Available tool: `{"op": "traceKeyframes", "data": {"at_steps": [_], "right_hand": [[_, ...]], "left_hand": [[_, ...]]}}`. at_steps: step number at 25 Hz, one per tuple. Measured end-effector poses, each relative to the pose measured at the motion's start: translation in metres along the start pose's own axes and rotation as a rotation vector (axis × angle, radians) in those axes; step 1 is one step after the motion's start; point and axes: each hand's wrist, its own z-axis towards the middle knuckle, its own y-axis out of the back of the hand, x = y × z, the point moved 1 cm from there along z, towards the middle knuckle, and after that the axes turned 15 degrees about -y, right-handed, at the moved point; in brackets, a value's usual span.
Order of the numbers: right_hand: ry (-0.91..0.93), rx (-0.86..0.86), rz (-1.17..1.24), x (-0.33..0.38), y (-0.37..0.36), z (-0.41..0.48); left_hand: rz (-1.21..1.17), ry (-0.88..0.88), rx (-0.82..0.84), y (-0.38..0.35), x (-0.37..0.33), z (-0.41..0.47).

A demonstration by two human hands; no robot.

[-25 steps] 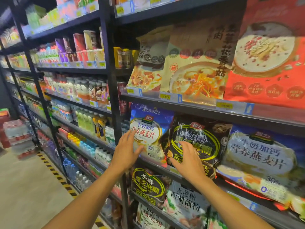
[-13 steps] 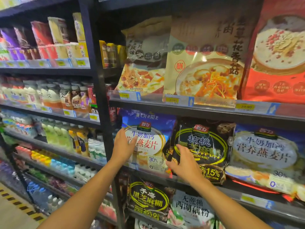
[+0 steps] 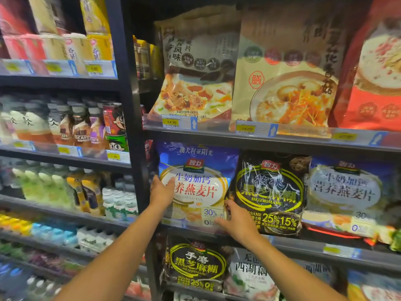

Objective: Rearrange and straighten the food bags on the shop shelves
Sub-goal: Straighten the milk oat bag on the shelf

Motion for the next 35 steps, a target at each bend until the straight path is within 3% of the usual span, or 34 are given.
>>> {"op": "traceKeyframes", "data": {"at_steps": [11,17,35], "right_hand": [[0.011,-0.048,0.075,0.01,0.009,0.009],[0.069,-0.078,0.139,0.012,0.045,0.016],[-0.015,0.079,0.459,-0.082,0.072,-0.035]], "left_hand": [[0.095,-0.063,-0.037,-0.004,-0.021,0.008],[-0.014,-0.045,-0.022,-0.008,-0.008,0.037],[0.191,-0.245,0.096,-0.022,-0.069,-0.05]]}}
